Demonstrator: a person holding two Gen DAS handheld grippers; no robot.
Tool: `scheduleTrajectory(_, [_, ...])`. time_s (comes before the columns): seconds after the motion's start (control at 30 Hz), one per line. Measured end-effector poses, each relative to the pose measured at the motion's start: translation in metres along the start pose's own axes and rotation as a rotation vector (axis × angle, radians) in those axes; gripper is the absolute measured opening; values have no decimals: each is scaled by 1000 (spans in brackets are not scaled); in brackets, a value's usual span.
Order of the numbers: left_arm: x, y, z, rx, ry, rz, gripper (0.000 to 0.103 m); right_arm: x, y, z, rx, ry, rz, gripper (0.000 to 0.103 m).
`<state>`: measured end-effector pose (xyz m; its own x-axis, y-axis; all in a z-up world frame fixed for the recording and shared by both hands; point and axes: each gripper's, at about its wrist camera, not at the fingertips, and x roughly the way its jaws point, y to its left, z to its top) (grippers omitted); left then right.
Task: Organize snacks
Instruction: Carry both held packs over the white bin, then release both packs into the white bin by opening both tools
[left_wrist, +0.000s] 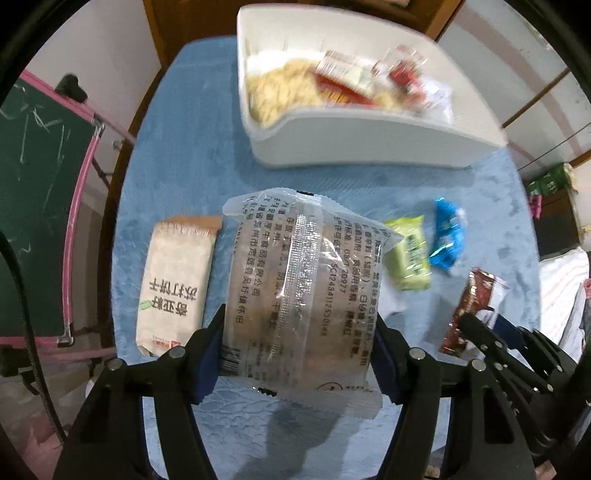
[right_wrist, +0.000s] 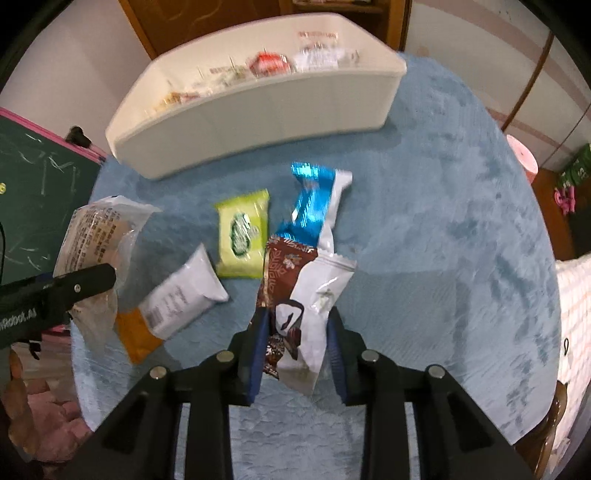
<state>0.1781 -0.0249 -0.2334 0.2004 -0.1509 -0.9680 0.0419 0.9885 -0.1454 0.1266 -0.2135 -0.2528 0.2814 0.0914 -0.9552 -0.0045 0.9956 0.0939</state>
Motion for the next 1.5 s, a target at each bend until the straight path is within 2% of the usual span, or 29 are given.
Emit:
scheduleTrajectory(0.2, [-55, -21, 25, 22, -123, -48, 67, -32, -4, 26, -13, -98, 22, 30])
scheduleTrajectory(0.43, [-123, -36, 82, 36, -337, -56, 67, -77, -6, 92, -63, -275, 26, 30])
scheduleTrajectory(0.7, [-168, -48, 149, 38, -485, -23, 67, -127, -2, 166, -102, -448, 27, 30])
scheduleTrajectory(0.9, [-175, -64, 181, 50, -522, 10, 69, -136, 0, 211, -131, -492, 26, 33])
scheduleTrajectory(1.03, [-165, -64, 201, 29, -512, 32, 73, -121, 3, 237, -173, -464, 18, 34])
scheduleTrajectory(1.1, [-157, -63, 209, 21, -494, 46, 74, -115, 5, 242, -196, -453, 10, 40])
scheduleTrajectory(1.17, [-147, -62, 214, 23, -479, 42, 77, -110, 7, 244, -219, -452, -3, 55])
scheduleTrajectory(1.23, [-142, -63, 216, 40, -473, 39, 80, -107, 8, 243, -244, -473, -15, 62])
scheduleTrajectory(1.33, [-139, -66, 219, 47, -475, 71, 81, -104, 8, 240, -252, -469, -36, 63])
scheduleTrajectory(1.5, [-140, -64, 215, 37, -484, 57, 81, -103, 1, 240, -217, -444, -11, 63])
